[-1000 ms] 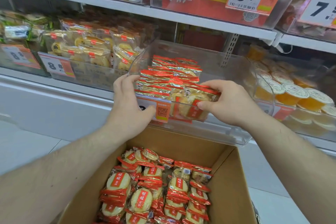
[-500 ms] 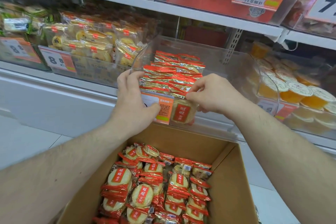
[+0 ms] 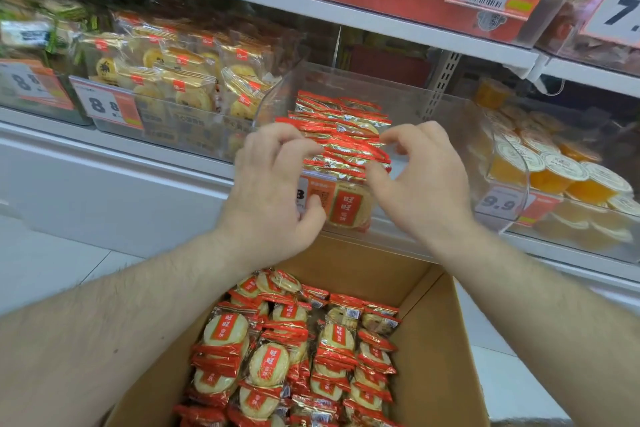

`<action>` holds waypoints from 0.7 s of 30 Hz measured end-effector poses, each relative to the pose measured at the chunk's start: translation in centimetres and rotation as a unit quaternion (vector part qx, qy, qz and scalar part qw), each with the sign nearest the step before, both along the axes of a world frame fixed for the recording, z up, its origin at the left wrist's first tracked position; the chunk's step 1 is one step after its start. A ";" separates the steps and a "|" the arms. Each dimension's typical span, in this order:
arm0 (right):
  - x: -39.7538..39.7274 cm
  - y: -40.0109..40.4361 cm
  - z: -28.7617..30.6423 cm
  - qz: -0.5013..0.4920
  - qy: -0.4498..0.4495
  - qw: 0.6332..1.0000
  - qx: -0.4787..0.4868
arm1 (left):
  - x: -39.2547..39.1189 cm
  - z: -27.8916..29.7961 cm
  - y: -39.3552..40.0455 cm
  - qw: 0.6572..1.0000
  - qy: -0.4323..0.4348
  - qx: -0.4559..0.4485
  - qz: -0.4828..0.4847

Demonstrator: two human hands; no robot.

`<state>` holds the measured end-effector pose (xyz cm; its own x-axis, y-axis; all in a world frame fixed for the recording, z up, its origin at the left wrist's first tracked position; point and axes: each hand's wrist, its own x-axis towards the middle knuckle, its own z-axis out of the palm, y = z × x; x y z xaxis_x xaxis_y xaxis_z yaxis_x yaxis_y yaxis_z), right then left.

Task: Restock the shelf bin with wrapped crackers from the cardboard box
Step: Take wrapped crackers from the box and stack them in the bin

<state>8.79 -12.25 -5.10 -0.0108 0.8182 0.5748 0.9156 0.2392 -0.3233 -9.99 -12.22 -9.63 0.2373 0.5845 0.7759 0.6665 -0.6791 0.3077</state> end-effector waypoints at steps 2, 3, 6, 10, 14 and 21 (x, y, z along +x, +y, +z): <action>-0.8 -1.7 -2.1 0.111 0.008 0.983 0.143 | 0.2 0.1 -0.8 0.994 0.015 -0.062 -0.088; -1.3 -2.3 -3.7 0.159 0.018 0.977 0.141 | 0.2 -0.3 -1.0 0.985 0.043 -0.124 -0.108; -2.3 -2.8 -9.3 0.158 0.046 0.985 -0.041 | -0.3 -2.5 -0.6 0.913 0.178 -0.351 -0.106; -3.0 -0.7 -18.0 0.041 -0.011 0.910 -0.412 | -2.0 -5.1 0.8 0.780 0.337 -0.525 -0.045; -4.4 0.0 -26.1 0.044 -0.094 0.844 -0.526 | -2.7 -6.8 1.5 0.735 0.354 -0.578 -0.033; -5.0 -0.8 -31.6 0.043 -0.079 0.880 -0.466 | -2.6 -7.4 1.8 0.722 0.301 -0.622 -0.047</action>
